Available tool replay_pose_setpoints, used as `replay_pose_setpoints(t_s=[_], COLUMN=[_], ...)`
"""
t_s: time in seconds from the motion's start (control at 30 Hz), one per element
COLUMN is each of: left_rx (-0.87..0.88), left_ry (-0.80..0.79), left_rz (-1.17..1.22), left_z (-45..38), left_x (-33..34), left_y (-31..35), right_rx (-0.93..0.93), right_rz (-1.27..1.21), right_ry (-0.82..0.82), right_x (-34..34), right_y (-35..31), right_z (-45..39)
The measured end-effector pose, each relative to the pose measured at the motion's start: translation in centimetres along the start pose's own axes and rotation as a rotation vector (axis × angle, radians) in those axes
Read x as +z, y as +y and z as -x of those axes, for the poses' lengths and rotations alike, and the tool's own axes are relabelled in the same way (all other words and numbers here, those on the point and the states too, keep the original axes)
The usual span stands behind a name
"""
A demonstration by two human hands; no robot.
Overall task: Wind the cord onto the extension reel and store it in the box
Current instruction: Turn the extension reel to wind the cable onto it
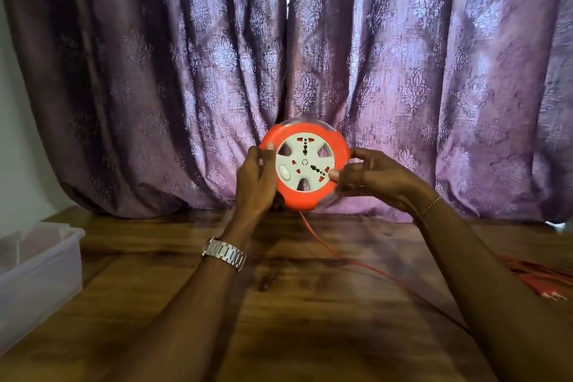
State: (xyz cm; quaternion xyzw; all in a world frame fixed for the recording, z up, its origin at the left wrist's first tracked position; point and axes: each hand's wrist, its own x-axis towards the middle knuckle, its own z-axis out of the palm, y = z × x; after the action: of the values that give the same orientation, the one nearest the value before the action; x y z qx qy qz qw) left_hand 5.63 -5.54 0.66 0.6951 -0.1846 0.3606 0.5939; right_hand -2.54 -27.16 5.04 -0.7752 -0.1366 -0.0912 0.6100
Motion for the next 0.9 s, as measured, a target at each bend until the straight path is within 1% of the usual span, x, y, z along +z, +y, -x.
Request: replay_pose_setpoints(t_s=[0.07, 0.13, 0.2, 0.23, 0.3, 0.33, 0.4, 0.47, 0.6, 0.73, 0.83, 0.9], left_rx=[0.027, 0.058, 0.067, 0.064, 0.051, 0.048, 0.061, 0.078, 0.105, 0.119, 0.128, 0.128], left_ry=[0.02, 0.048, 0.072, 0.082, 0.086, 0.082, 0.077, 0.072, 0.058, 0.054, 0.063, 0.061], left_rz=[0.047, 0.038, 0.016, 0.011, 0.02, 0.021, -0.003, -0.037, -0.079, -0.086, -0.093, -0.079], left_z=[0.0, 0.1, 0.3, 0.3, 0.3, 0.2, 0.1, 0.2, 0.5, 0.6, 0.5, 0.5], left_x=[0.3, 0.5, 0.7, 0.8, 0.8, 0.9, 1.0, 1.1, 1.3, 1.4, 1.4, 1.4], left_y=[0.7, 1.3, 1.7, 1.7, 1.6, 1.8, 2.0, 2.3, 2.3, 2.5, 2.8, 3.2], right_rx=[-0.04, -0.129, -0.318, -0.424, -0.567, -0.59, -0.539, -0.46, -0.43, -0.538, -0.575, -0.512], right_rz=[0.142, 0.455, 0.741, 0.819, 0.898, 0.947, 1.078, 1.195, 1.319, 1.393, 1.315, 1.205], right_ry=[0.038, 0.17, 0.319, 0.34, 0.275, 0.228, 0.152, 0.153, 0.23, 0.401, 0.565, 0.657], right_x=[-0.4, -0.4, 0.1, 0.5, 1.6, 2.1, 3.1, 3.8, 4.8, 5.0, 5.5, 5.8], right_y=[-0.6, -1.3, -2.4, -3.0, -4.0, -4.4, -4.5, -4.0, -3.1, -2.3, -2.1, -2.2], right_z=[0.4, 0.7, 0.9, 1.0, 1.3, 1.5, 1.8, 1.9, 1.8, 1.7, 1.8, 1.7])
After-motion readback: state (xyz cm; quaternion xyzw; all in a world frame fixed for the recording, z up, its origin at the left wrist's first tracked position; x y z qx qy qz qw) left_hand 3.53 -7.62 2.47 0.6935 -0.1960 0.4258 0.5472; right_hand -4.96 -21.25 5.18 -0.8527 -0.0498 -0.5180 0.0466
